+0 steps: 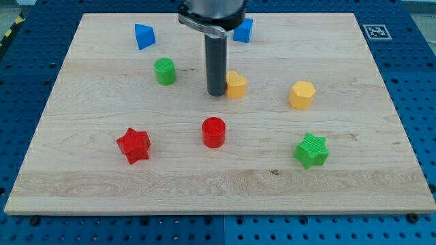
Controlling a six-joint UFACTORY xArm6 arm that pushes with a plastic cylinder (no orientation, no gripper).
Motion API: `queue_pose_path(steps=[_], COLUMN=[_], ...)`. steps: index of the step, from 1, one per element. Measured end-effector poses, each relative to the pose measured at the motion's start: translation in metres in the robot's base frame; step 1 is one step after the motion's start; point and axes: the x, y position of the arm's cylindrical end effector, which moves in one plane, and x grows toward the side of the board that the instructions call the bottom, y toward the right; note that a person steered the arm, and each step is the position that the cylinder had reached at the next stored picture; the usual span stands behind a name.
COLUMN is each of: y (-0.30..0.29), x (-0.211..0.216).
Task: Slide the heart towards the left of the hexagon
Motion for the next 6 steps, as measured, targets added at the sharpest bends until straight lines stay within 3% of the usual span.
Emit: queue_pose_path(steps=[3,4,6], y=[0.004,0.050,0.060], x=[-0.030,-0.018,-0.018])
